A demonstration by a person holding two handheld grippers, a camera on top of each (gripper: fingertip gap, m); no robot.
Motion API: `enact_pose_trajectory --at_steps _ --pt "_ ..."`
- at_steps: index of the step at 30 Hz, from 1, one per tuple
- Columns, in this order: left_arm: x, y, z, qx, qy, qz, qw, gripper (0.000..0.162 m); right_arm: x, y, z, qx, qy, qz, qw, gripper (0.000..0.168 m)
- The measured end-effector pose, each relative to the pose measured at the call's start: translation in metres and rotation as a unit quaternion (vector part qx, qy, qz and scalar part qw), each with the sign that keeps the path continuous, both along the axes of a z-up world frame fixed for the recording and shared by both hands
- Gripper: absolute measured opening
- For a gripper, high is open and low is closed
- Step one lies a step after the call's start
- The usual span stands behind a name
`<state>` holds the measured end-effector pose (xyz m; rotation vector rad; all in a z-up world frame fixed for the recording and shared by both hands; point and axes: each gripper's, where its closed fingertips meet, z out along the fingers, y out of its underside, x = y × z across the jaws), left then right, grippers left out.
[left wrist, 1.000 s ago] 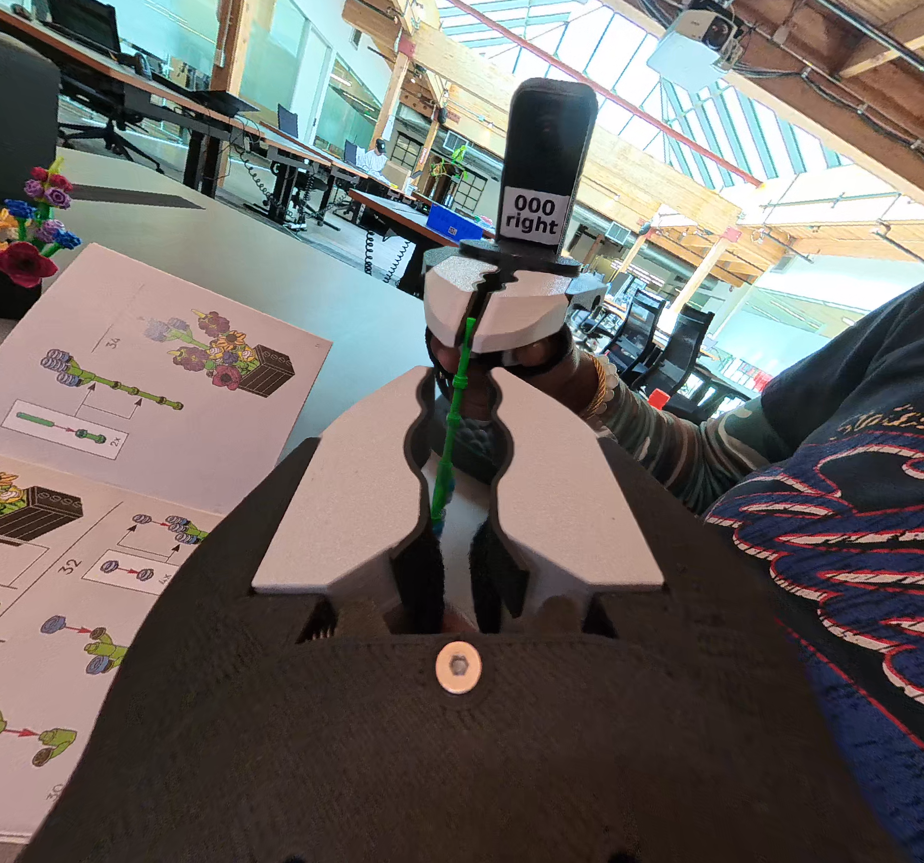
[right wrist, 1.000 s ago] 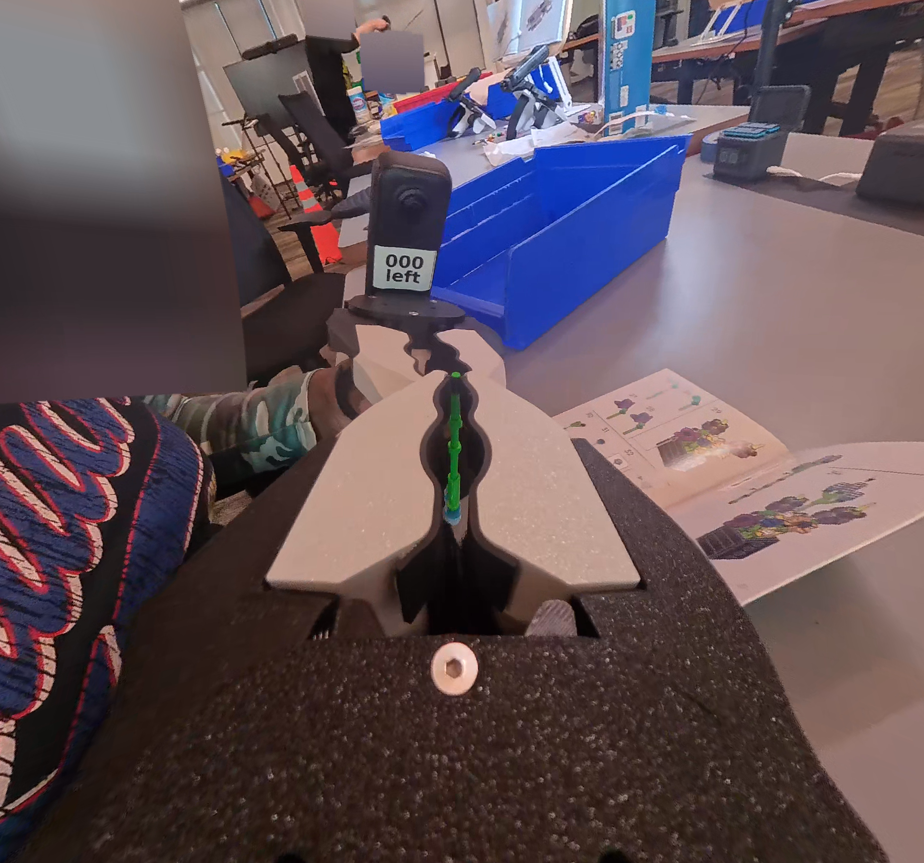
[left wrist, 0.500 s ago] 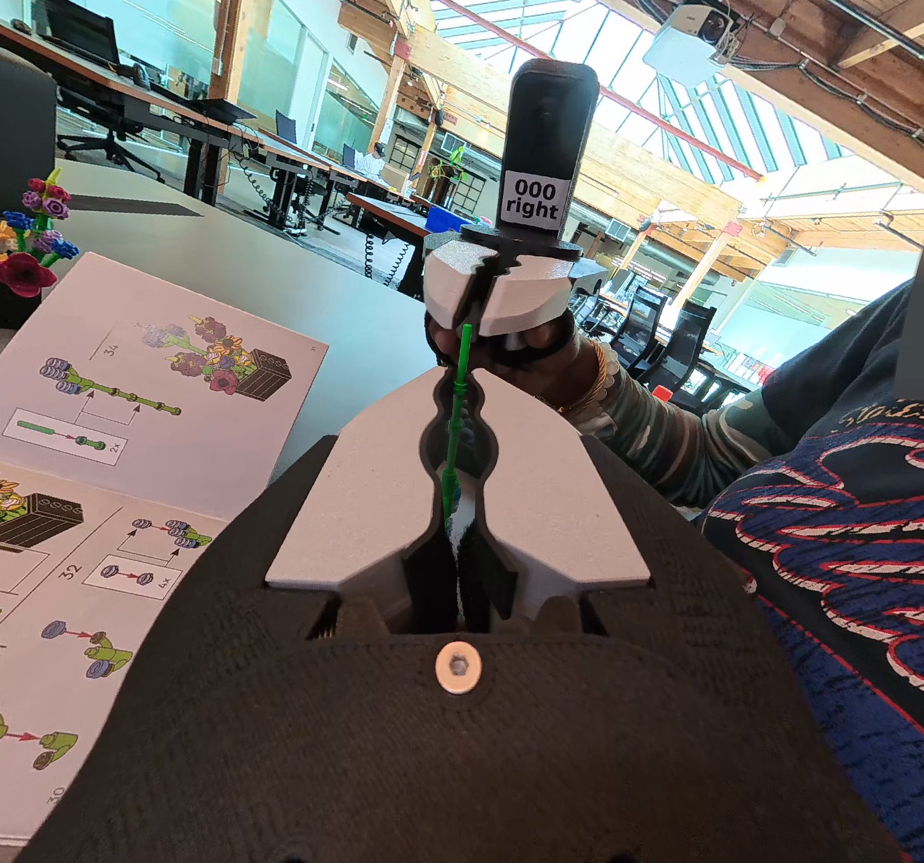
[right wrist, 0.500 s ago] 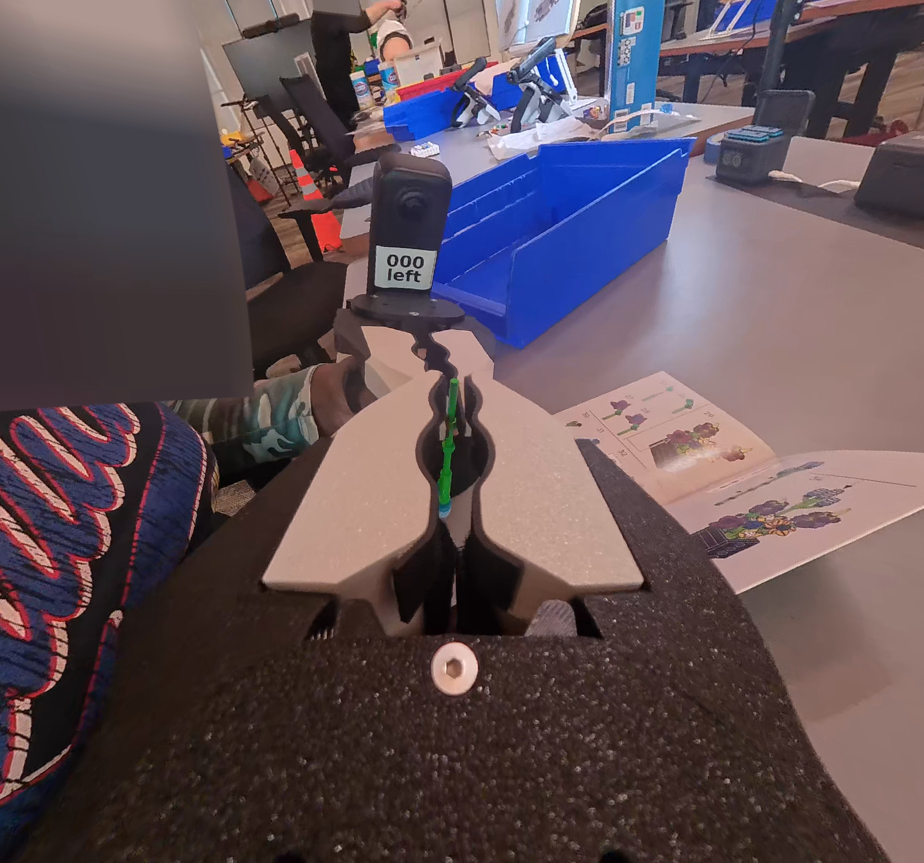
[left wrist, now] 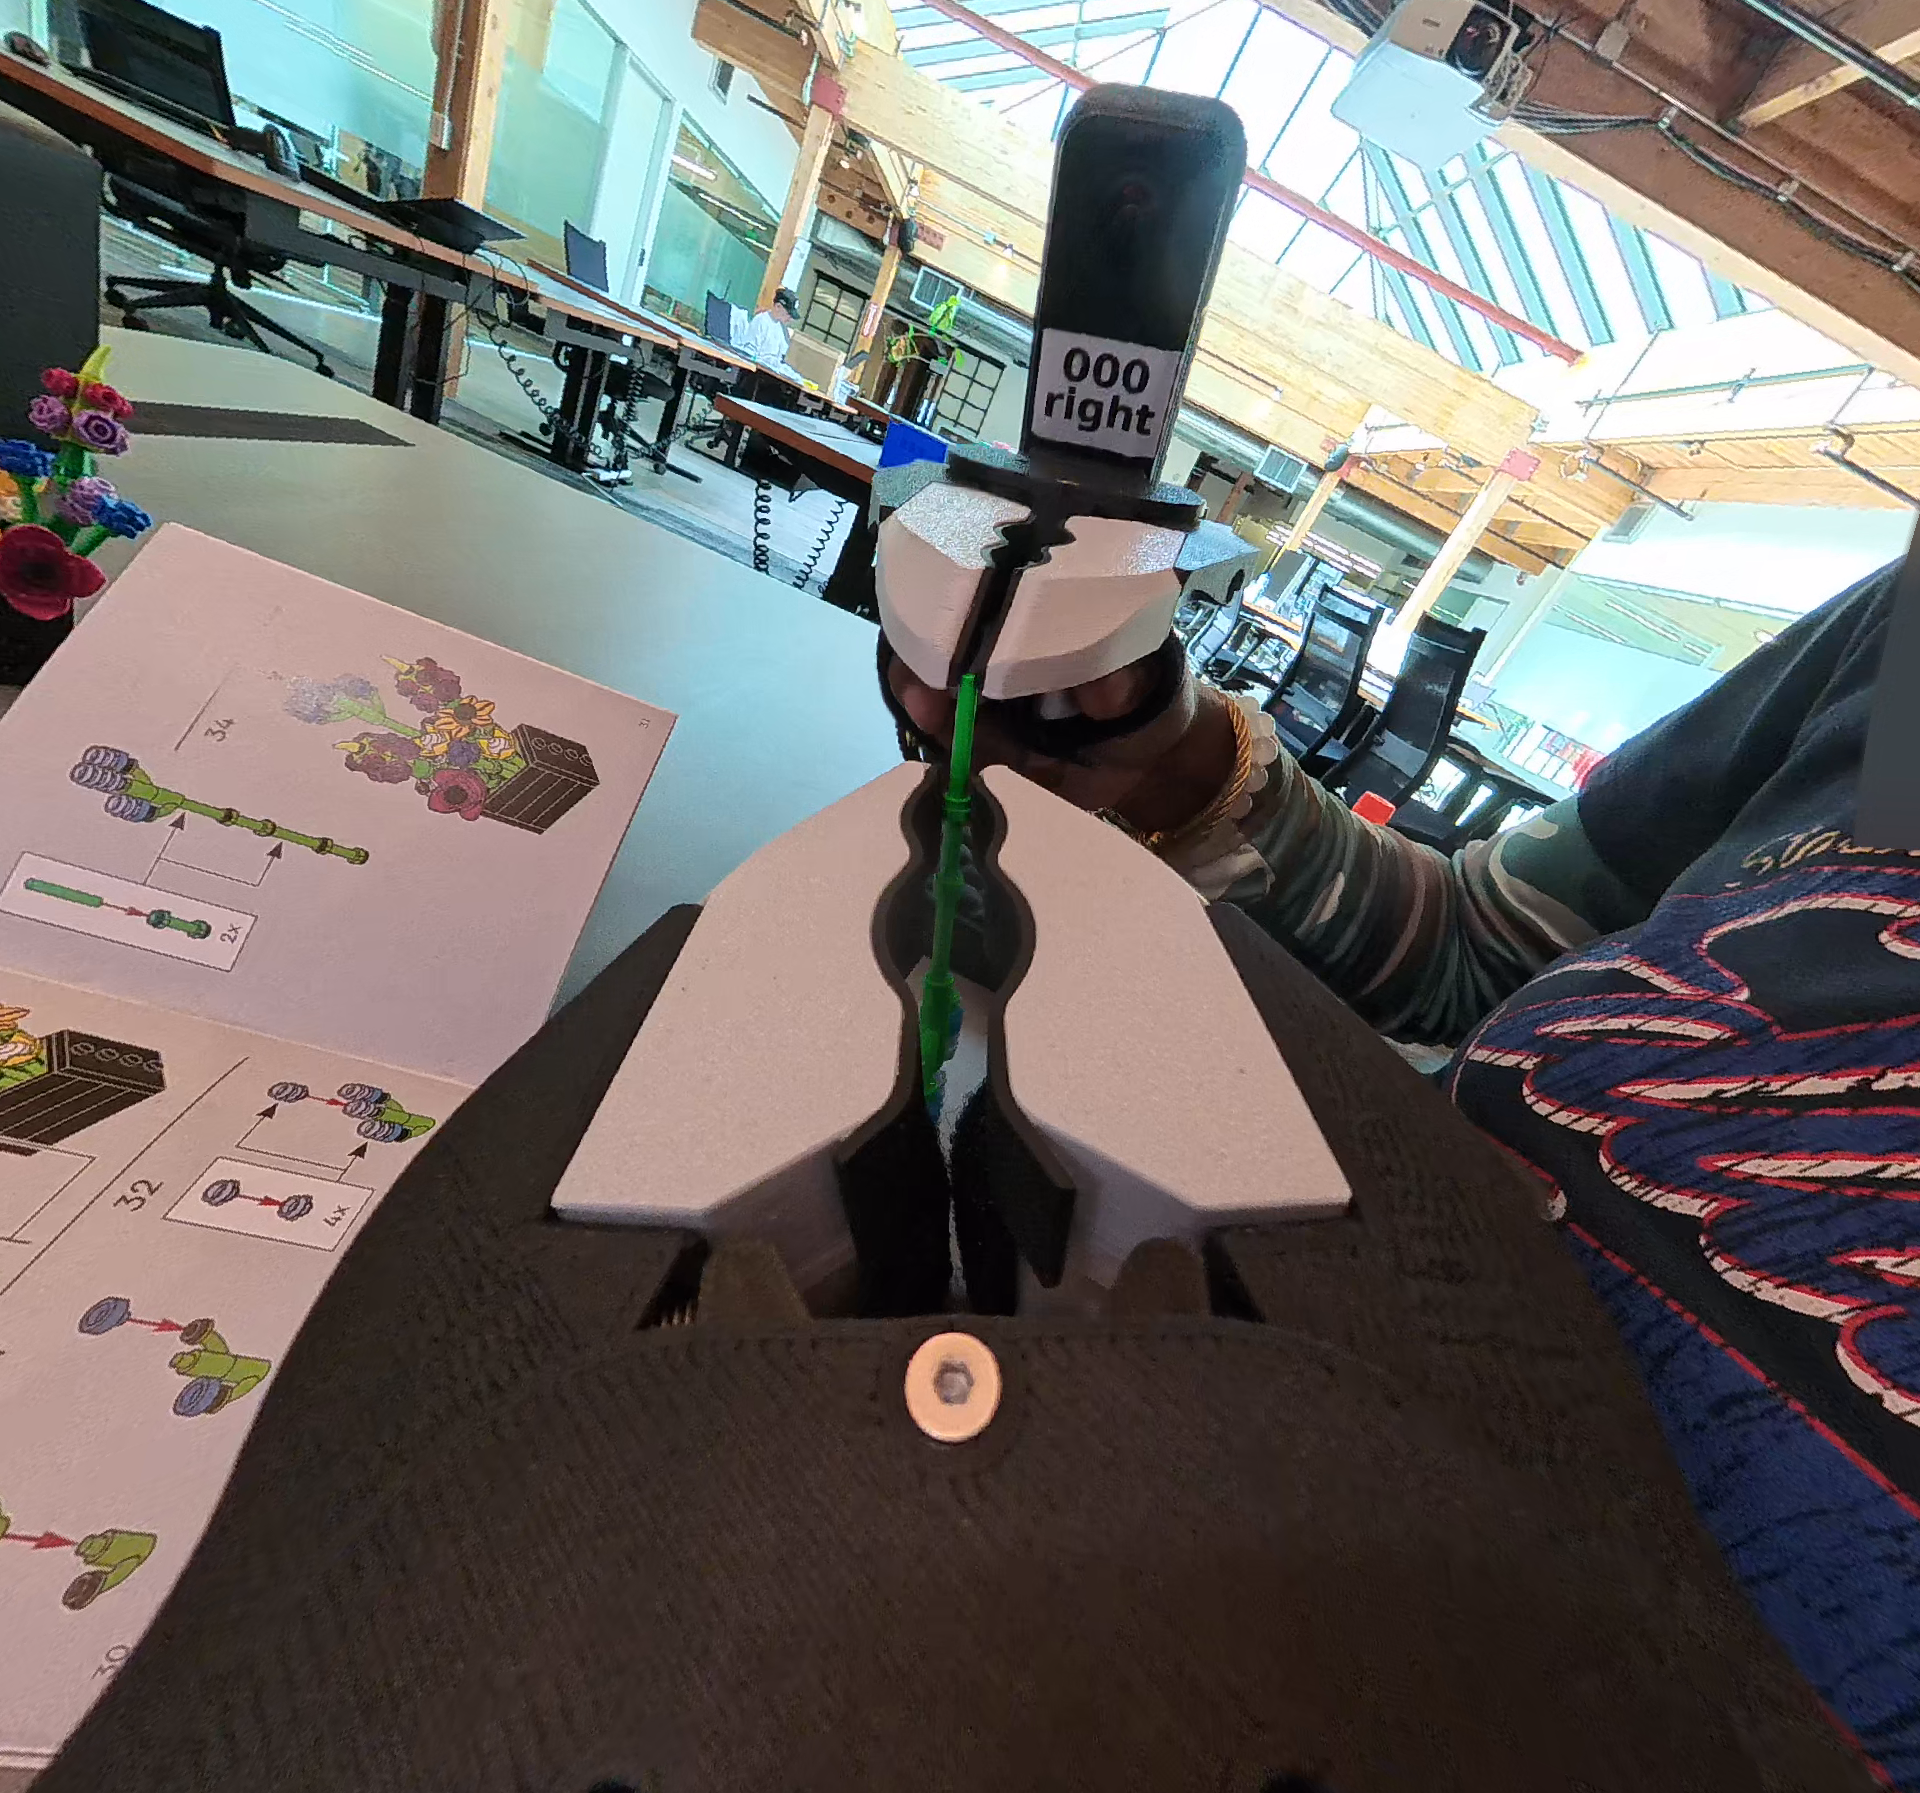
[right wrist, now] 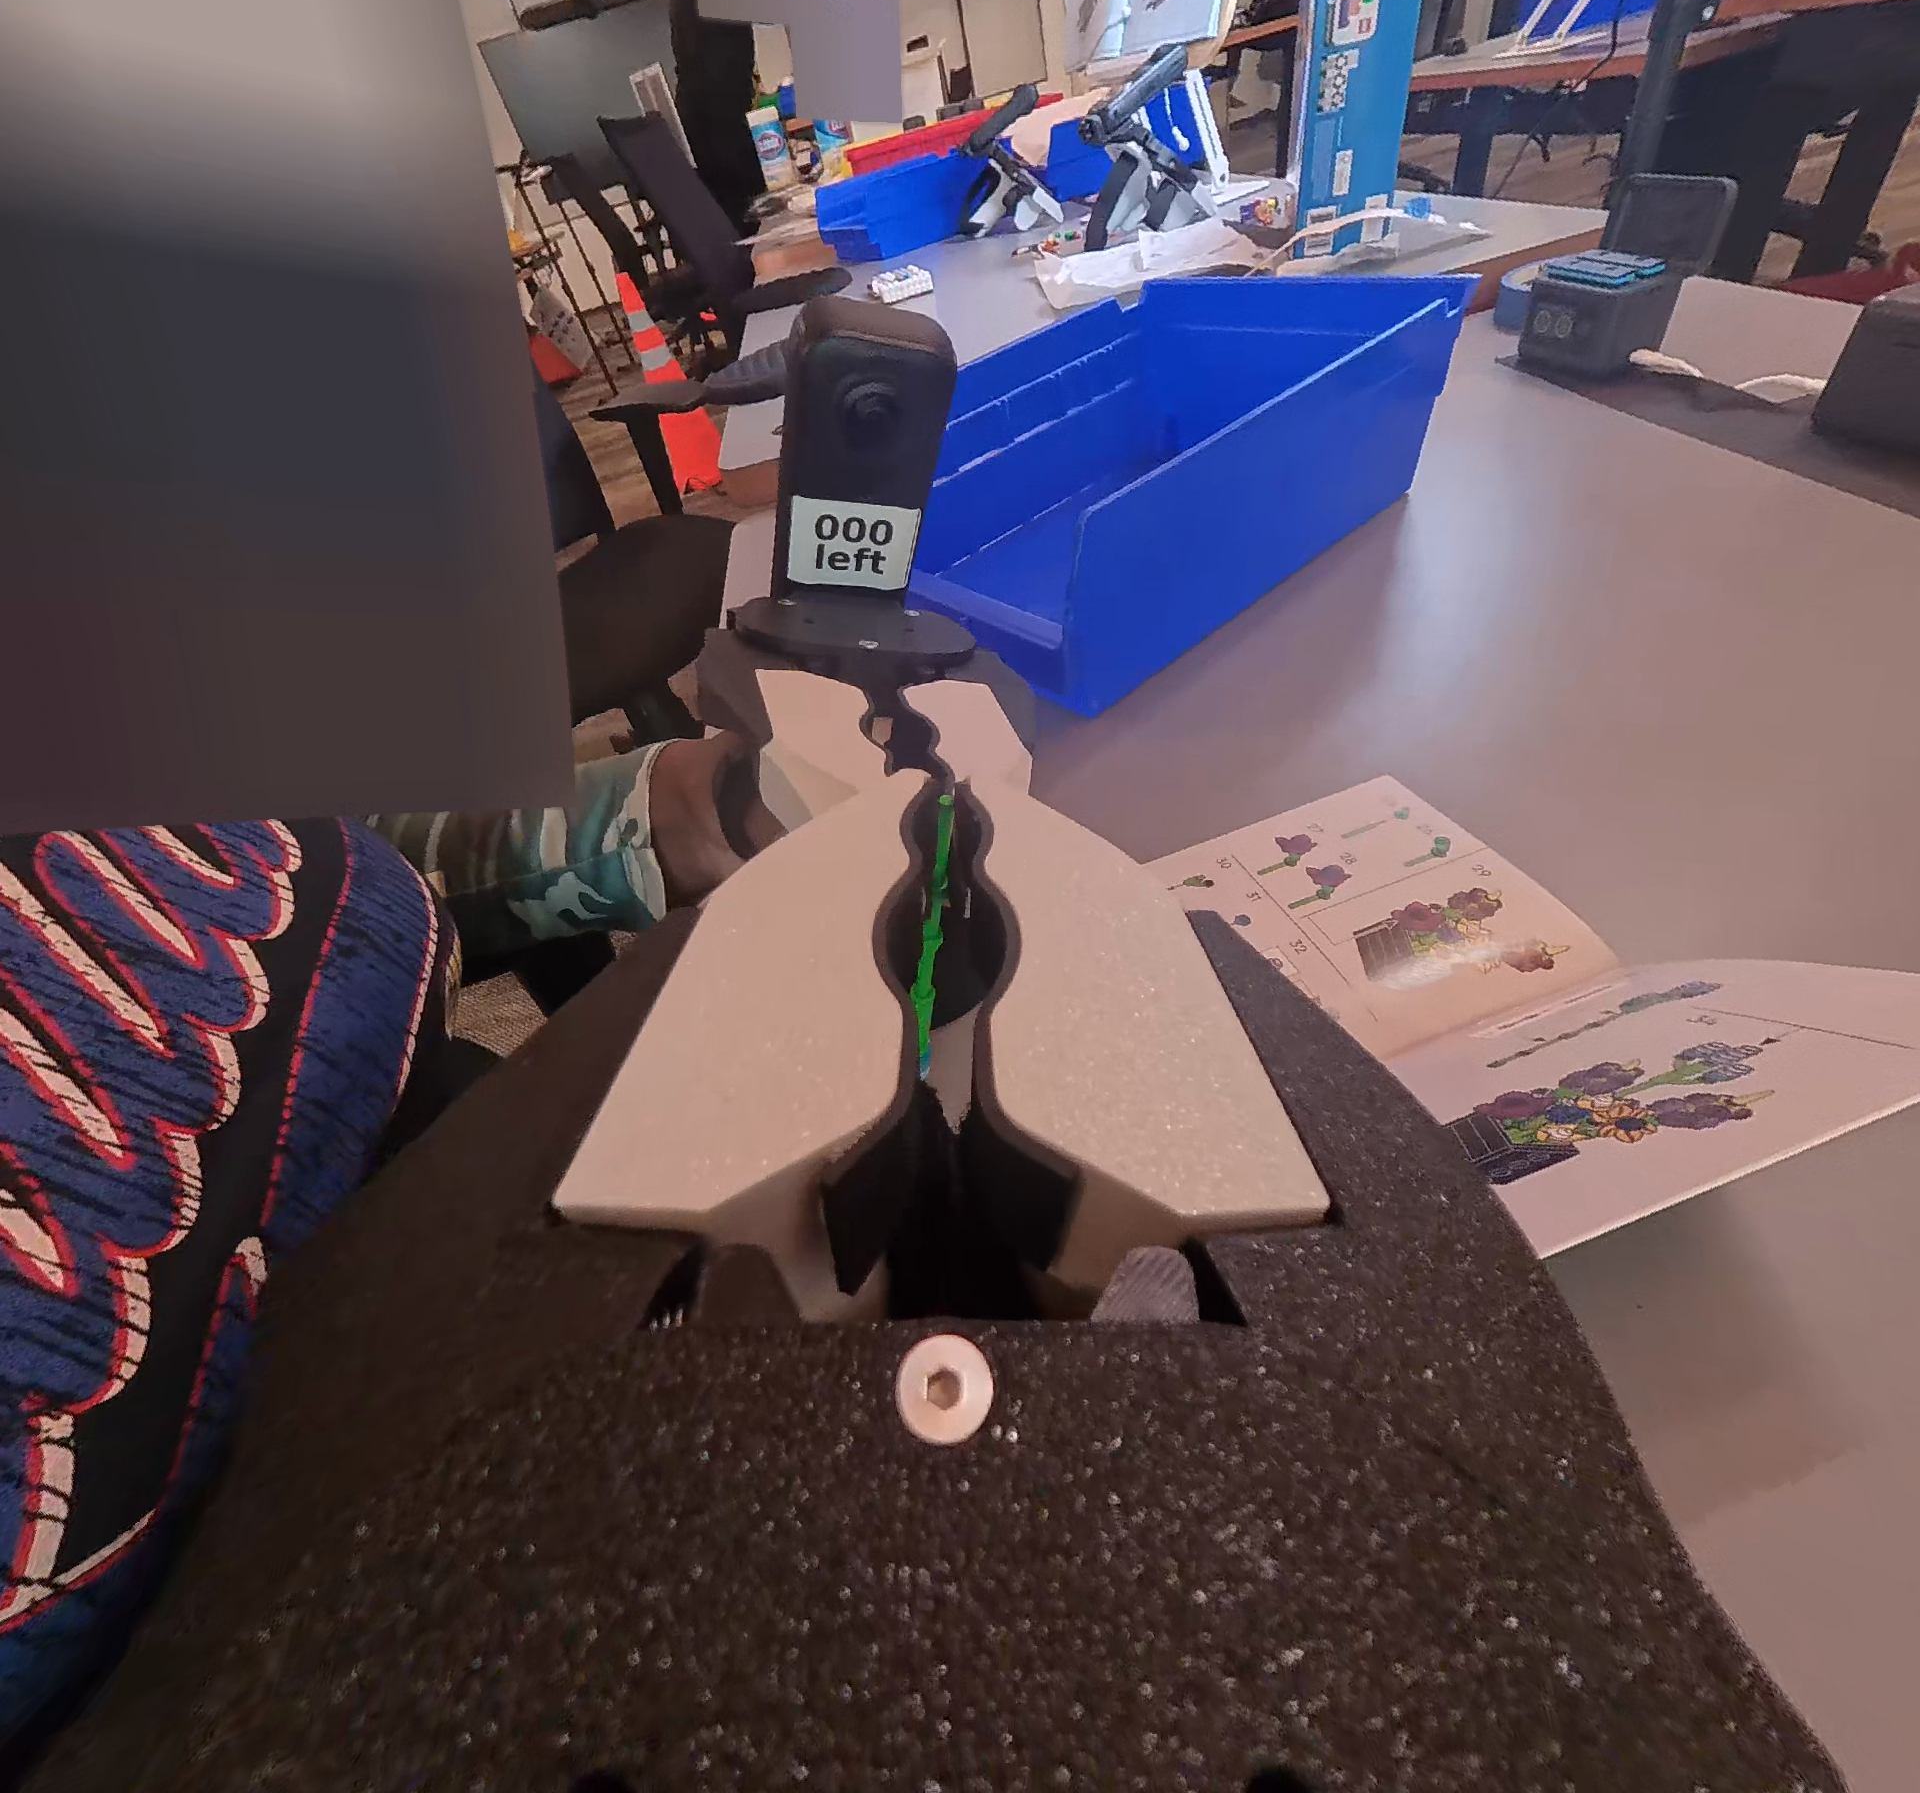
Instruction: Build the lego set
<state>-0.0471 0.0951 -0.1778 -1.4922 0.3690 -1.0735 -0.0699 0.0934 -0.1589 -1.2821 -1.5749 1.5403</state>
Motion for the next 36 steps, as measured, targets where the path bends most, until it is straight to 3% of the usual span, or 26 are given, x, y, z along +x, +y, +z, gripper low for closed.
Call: enact_pose_trajectory --at_steps 11,19,23,27,31,36 --pt "-0.003 0.0 0.003 0.003 -0.014 0.003 1.0 0.01 -0.002 -0.007 -0.004 0.007 -0.007 0.007 1.0 0.002" --pt "0.001 -0.004 0.006 0.025 -0.001 -0.004 1.0 0.002 0.001 -0.007 0.0 0.003 -0.001 0.005 1.0 0.003" --pt "-0.001 -0.005 0.007 0.027 -0.012 -0.002 1.0 0.002 0.027 0.013 0.027 0.01 0.034 -0.039 0.999 0.022" --pt "-0.001 -0.005 0.007 0.026 -0.009 -0.001 1.0 0.002 0.086 0.04 0.013 0.097 -0.125 -0.083 0.984 0.03" --pt "-0.002 -0.005 0.008 0.025 -0.019 -0.002 0.999 0.002 0.154 0.053 -0.034 0.184 -0.347 -0.106 0.913 0.015" --pt "-0.001 -0.004 0.006 0.022 -0.015 -0.006 1.0 0.002 0.189 0.052 -0.086 0.14 -0.47 -0.142 0.86 0.012"
